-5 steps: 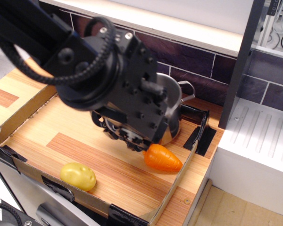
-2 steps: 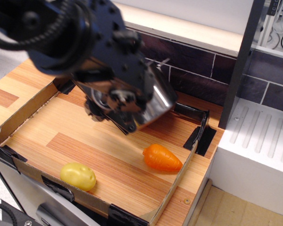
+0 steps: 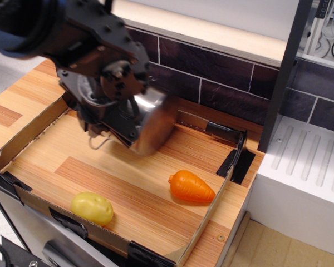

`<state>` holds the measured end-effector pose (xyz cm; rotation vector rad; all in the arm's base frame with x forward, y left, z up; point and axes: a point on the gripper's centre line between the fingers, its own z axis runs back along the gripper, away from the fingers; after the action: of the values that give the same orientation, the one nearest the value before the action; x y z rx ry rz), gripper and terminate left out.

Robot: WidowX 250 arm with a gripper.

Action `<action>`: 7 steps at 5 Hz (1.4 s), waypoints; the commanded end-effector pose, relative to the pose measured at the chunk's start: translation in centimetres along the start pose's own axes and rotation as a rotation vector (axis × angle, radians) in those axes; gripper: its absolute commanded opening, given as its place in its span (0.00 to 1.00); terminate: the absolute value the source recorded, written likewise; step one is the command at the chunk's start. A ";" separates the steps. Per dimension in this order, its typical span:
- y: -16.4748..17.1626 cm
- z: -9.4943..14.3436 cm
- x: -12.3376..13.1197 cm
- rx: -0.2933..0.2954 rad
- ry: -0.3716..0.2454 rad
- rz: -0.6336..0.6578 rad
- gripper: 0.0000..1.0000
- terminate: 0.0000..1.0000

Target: Topple metal pot

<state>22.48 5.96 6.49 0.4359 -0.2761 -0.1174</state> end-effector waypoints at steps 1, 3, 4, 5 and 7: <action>1.8 0.0 -1.4 -0.025 0.015 0.011 0.00 0.00; 2.4 0.4 -0.8 -0.069 0.046 0.037 1.00 0.00; 2.7 1.4 -0.5 -0.128 0.051 0.020 1.00 0.00; 3.7 3.3 0.3 -0.208 0.042 0.042 1.00 0.00; 5.5 6.0 1.5 -0.299 0.025 0.068 1.00 0.00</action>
<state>22.78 7.52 13.47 0.1139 -0.1932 -0.0874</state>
